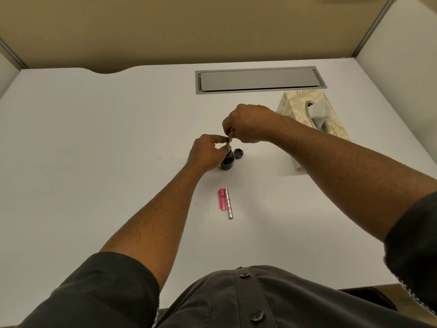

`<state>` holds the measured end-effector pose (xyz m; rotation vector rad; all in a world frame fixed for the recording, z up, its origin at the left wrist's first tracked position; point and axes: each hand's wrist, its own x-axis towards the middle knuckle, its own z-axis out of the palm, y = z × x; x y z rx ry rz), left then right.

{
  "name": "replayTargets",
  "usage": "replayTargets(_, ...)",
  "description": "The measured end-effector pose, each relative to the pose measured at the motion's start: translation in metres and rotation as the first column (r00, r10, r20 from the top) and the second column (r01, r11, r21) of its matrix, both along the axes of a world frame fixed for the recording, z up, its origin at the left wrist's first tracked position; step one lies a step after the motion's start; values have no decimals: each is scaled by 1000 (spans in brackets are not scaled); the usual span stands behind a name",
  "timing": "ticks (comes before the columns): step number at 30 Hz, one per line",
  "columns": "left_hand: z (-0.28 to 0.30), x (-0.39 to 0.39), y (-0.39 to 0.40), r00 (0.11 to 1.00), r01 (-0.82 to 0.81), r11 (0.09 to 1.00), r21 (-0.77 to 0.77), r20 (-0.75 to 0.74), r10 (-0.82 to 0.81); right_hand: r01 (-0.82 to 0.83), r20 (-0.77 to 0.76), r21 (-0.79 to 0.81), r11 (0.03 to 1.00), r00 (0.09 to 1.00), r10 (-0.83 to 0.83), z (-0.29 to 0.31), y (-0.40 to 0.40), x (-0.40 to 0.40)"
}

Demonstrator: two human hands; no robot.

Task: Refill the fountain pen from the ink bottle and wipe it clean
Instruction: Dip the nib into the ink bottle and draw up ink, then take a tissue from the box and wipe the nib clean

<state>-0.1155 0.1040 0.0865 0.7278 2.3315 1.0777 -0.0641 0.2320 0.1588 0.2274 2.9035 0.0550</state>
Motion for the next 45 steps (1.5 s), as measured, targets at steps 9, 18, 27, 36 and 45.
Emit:
replayTargets(9, 13, 4, 3, 999, 15, 996, 83, -47, -11, 102, -159, -68, 992, 981, -111, 15, 5, 24)
replayTargets(18, 22, 33, -9, 974, -139, 971, 196, -147, 170, 345, -362, -514, 785, 742, -564, -20, 14, 75)
replayTargets(27, 11, 65, -25, 996, -26, 996, 81, 89, 19, 197, 247, -963, -184, 366, -897, -69, -34, 115)
replayTargets(36, 0, 87, -35, 945, -94, 982, 161, 326, 37, 54, 511, -843, -535, 392, -766, -85, -77, 141)
replayTargets(45, -2, 102, -47, 866, -229, 950, 213, 491, 98, 50, 548, -808, -586, 428, -719, -88, -107, 161)
